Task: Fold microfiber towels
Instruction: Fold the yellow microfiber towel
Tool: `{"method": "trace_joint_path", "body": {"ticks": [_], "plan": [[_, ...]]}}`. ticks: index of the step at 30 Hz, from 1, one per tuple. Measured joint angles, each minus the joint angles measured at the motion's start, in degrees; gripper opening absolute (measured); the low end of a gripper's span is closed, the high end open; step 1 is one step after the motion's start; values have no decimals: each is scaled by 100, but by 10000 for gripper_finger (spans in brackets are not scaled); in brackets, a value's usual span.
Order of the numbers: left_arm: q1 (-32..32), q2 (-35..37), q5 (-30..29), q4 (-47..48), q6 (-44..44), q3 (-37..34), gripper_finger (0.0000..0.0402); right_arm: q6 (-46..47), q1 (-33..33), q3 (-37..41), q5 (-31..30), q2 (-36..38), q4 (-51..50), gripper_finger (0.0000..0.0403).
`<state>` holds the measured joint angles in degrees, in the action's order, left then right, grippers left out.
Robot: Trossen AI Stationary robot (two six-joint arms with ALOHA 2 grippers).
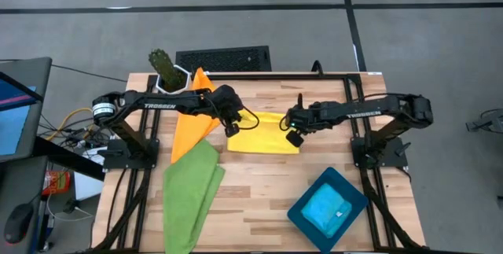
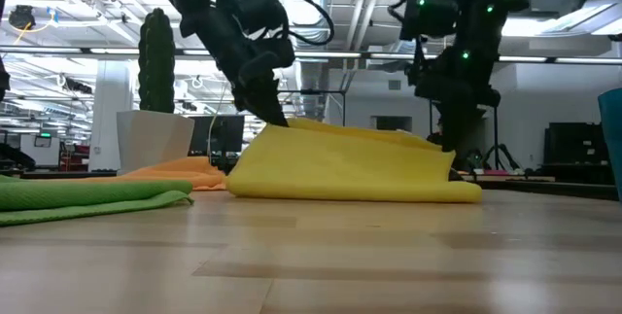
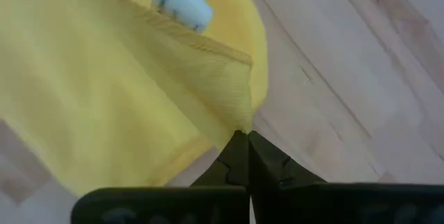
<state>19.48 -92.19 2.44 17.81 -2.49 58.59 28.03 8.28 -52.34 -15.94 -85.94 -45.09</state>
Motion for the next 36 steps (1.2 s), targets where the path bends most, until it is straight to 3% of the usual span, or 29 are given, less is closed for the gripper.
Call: {"method": "trace_joint_path", "body": {"ticks": [5, 12, 17, 20, 21, 25, 28, 31, 34, 36], "plan": [[12, -170, 134, -88, -91, -9, 21, -55, 137, 7, -11, -229, 132, 39], [119, -515, 58, -363, -262, -2, 122, 160, 400, 21, 40, -276, 98, 84], [419, -428, -531, -199, -136, 238, 194, 192, 575, 17, 83, -95, 81, 132], [680, -323, -592, 111, -135, 511, 217, 195, 667, 13, 73, 113, 2, 162], [780, -260, -402, 234, -121, 556, 221, 192, 680, 13, 71, 196, -1, 170], [1077, -199, 1536, 397, -675, 591, 218, -756, 513, 23, 79, 512, 108, 189], [1041, -252, 1710, 458, -1810, 588, 211, -1697, 365, 20, 105, 639, 167, 192], [1140, -278, 2013, 264, -2393, 586, 211, -2322, 414, 13, 117, 652, 268, 193], [1282, -359, 2583, 35, -2603, 587, 213, -2529, 572, 14, 372, 610, 245, 193], [1297, -440, 2631, -26, -2946, 597, 213, -2505, 675, 22, 638, 592, 192, 193]]}}
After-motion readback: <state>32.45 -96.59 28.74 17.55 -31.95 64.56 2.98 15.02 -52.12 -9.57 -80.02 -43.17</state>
